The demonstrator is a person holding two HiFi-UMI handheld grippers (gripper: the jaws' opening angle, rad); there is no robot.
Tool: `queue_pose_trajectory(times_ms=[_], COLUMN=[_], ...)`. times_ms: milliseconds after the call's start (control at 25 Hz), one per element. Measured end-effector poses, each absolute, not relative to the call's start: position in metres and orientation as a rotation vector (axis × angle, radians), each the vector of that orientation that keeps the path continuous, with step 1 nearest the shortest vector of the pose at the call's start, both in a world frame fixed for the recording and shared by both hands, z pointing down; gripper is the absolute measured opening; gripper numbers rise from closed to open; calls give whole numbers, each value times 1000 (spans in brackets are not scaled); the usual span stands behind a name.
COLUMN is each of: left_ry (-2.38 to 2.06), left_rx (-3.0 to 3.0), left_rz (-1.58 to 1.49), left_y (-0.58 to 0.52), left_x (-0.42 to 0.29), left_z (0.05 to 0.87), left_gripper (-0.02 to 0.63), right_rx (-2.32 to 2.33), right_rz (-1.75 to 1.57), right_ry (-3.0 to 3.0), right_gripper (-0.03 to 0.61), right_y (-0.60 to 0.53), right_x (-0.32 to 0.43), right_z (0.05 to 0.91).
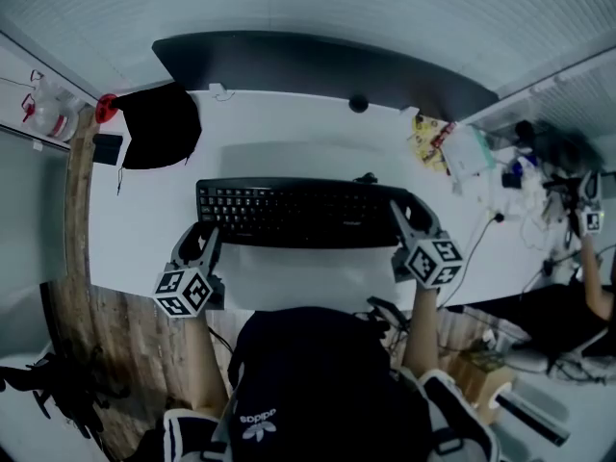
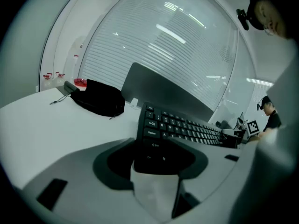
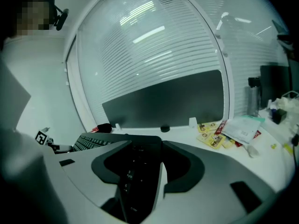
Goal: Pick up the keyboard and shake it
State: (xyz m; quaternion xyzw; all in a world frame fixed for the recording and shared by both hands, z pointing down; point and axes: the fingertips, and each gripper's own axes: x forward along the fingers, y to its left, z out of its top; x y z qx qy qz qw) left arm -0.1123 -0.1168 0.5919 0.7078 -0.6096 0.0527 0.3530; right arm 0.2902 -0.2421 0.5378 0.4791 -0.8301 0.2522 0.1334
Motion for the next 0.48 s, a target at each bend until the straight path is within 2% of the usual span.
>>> queue_pose_trajectory(times_ms=[480], left_ry=[-1716], left_rx=[1984], left_rz=[19], left_y=[-69], left_x=[-149], left_z=[509], left_gripper=[216], right_rx=[1361], right_rz=[540], right_ry=[-2569], right_gripper=[187], right_y=[-205], right_x=[250], right_z=[456])
